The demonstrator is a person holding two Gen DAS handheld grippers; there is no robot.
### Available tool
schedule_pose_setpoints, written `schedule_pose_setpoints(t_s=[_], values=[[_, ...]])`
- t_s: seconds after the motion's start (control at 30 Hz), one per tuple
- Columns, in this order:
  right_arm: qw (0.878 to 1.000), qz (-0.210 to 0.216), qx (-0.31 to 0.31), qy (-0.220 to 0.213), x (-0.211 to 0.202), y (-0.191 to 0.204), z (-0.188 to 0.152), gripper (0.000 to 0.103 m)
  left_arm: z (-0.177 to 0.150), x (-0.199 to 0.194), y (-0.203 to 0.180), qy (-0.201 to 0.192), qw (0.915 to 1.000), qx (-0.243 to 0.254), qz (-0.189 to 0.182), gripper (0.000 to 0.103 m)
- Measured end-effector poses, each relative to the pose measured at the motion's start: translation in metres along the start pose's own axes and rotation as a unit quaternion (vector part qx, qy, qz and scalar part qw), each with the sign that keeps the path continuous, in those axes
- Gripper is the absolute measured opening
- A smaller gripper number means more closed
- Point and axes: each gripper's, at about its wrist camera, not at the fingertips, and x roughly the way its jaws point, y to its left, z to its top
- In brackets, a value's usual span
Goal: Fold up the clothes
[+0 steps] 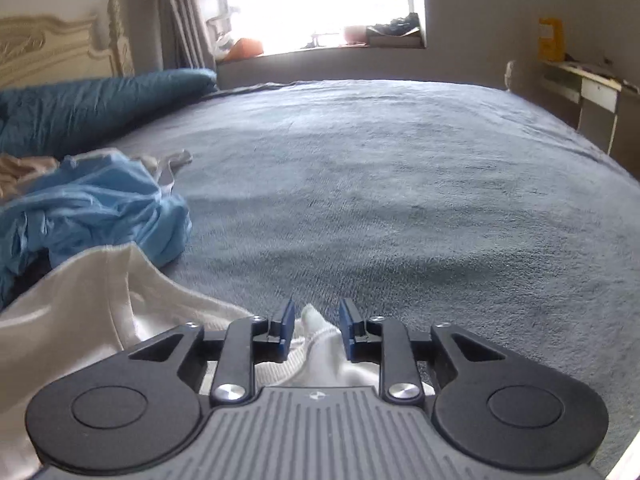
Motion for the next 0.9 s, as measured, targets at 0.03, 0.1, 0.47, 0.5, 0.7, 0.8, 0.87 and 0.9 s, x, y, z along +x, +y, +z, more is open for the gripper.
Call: schedule_pose_setpoints(t_s=[0.03,0.1,0.47,0.5,0.7,0.8,0.87,0.9], values=[[1.0,-0.001,0.008,0.011,0.005,0.0,0.003,0.043,0.0,0.0,0.0,0.0,1.0,0.0,0.0,0.053],[0.999,-0.003,0.023,0.032,0.014,-0.001,0.008,0.043,0.0,0.0,0.0,0.0,1.0,0.0,0.0,0.053],[0.999,-0.047,-0.005,0.01,0.026,0.016,0.0,0.013,0.0,0.001,0.001,0.0,1.0,-0.002,-0.002,0.053],[0.999,-0.05,-0.001,0.003,0.028,0.015,-0.002,0.013,0.0,0.002,0.002,0.0,1.0,-0.002,-0.002,0.053],[0.996,-0.043,0.076,-0.008,0.042,-0.004,-0.004,0.021,-0.001,0.002,0.002,0.0,1.0,-0.002,-0.002,0.053],[0.993,-0.036,0.112,-0.033,0.011,-0.016,0.009,0.036,-0.001,0.002,0.003,-0.001,1.0,-0.003,-0.003,0.053],[0.991,-0.036,0.111,-0.061,-0.028,-0.023,0.02,0.038,-0.001,0.002,0.003,0.0,1.0,-0.004,-0.003,0.053],[0.991,-0.035,0.11,-0.069,-0.051,-0.028,0.025,0.038,-0.001,0.002,0.003,0.0,1.0,-0.005,-0.004,0.053]])
